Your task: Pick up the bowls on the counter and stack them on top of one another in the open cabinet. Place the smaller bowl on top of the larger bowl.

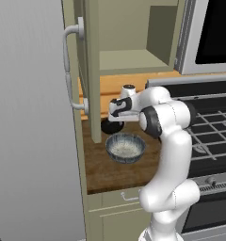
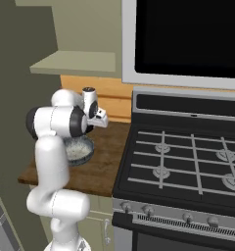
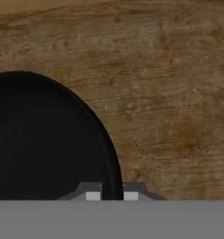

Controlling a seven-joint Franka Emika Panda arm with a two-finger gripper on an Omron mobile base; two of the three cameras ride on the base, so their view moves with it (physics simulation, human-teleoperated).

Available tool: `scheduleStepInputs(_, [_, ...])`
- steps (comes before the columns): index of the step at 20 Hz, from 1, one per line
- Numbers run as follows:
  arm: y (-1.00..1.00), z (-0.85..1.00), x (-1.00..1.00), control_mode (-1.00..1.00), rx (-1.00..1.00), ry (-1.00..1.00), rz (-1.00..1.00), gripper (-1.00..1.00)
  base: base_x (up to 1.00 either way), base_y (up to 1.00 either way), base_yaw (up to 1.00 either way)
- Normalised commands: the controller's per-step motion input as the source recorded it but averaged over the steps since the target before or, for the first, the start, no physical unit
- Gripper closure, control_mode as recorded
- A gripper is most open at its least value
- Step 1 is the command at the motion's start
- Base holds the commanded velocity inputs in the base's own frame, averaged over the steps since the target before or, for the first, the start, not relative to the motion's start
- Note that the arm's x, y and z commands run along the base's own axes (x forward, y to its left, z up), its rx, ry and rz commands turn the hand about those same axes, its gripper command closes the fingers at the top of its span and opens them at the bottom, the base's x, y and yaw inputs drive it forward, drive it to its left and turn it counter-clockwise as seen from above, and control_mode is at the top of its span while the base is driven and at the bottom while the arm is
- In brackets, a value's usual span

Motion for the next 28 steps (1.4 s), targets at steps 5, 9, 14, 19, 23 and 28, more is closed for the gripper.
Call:
scheduleStepInputs(5, [-0.16, 0.48, -0.28, -1.00, 0.01, -0.03, 0.00, 1.00, 0.00, 0.00, 0.00])
scheduleStepInputs(9, [-0.23, 0.28, -0.66, -1.00, 0.00, -0.06, 0.00, 1.00, 0.00, 0.00, 0.00])
scheduleStepInputs(14, [-0.19, 0.16, -0.60, -1.00, 0.00, -0.08, 0.00, 1.00, 0.00, 0.00, 0.00])
scheduleStepInputs(19, [-0.04, 0.04, -0.65, -1.00, 0.00, -0.07, 0.00, 1.00, 0.00, 0.00, 0.00])
scheduleStepInputs(23, [0.00, 0.03, -0.56, -1.00, 0.00, -0.01, 0.00, 1.00, 0.00, 0.00, 0.00])
scheduleStepInputs(28, [0.00, 0.16, -0.37, -1.00, -0.03, 0.05, 0.02, 1.00, 0.00, 0.00, 0.00])
